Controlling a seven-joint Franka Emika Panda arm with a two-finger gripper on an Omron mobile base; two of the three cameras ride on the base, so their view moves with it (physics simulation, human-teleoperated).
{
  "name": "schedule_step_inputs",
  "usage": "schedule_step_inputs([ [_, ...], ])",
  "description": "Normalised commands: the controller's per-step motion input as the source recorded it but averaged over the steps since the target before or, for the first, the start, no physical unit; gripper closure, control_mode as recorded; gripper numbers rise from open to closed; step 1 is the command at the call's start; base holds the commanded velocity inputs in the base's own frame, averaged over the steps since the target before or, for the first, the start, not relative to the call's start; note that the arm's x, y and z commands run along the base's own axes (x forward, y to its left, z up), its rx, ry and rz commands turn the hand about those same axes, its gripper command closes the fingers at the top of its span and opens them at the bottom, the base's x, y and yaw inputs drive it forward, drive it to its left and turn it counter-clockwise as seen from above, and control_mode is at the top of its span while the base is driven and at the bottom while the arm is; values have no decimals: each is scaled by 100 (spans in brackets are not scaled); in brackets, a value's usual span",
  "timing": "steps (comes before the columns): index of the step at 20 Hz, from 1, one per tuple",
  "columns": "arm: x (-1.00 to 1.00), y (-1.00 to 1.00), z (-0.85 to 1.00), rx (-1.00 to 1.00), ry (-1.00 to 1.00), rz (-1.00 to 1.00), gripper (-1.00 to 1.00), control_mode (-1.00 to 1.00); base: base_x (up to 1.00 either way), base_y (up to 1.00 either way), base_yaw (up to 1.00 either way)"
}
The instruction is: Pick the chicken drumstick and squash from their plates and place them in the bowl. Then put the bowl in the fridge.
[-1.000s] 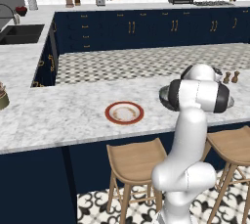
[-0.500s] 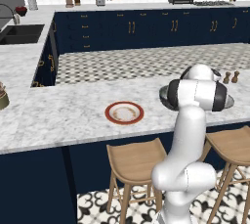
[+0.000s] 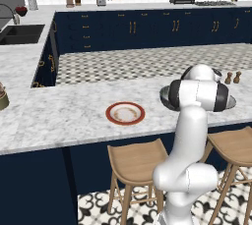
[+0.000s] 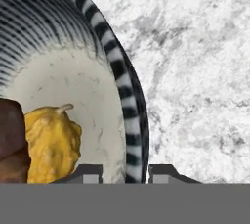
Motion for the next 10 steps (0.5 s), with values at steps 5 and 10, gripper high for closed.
schedule_step_inputs([
  [5,0,36,0,-1,1,-8,100,-100,0,0,0],
  [10,0,5,48,7,0,-26,100,-100,0,0,0],
])
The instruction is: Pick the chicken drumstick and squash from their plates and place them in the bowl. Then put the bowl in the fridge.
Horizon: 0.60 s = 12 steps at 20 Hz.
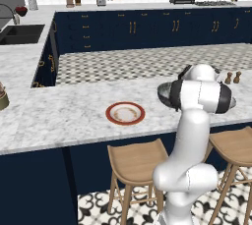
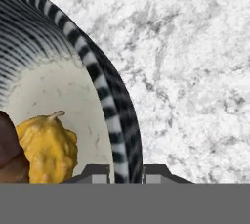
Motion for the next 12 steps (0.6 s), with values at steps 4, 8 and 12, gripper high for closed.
schedule_step_inputs([
  [4,-16,0,87,10,0,-29,100,-100,0,0,0],
  [8,-37,2,92,13,1,-32,100,-100,0,0,0],
  [12,-38,42,90,1,0,-21,100,-100,0,0,0],
])
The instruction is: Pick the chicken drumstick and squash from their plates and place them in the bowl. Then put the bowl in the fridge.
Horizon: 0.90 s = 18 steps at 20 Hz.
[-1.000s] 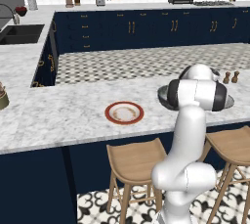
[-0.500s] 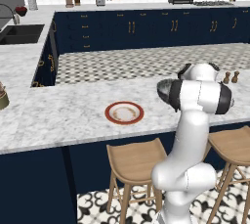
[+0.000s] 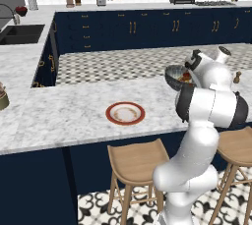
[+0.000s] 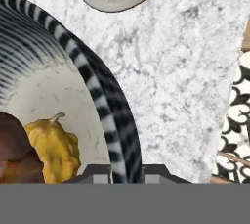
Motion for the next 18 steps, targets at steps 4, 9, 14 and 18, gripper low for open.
schedule_step_inputs([
  [4,-44,59,72,0,5,0,100,-100,0,0,0],
  [9,-70,71,76,-3,3,3,100,-100,0,0,0],
  [14,-88,76,65,-3,-1,-4,100,-100,0,0,0],
  [18,-69,59,71,5,0,-26,100,-100,0,0,0],
])
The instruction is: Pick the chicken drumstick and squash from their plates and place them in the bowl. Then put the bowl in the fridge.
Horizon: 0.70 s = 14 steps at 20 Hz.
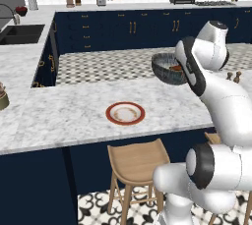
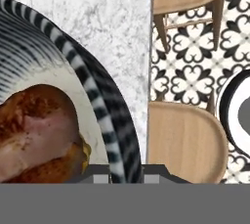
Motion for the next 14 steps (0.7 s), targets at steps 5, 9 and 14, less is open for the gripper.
schedule_step_inputs([
  [5,-91,44,28,2,0,-24,100,-100,0,0,0],
  [9,-100,34,1,0,0,-20,100,-100,0,0,0],
  [14,-97,44,3,-8,-3,0,100,-100,0,0,0],
])
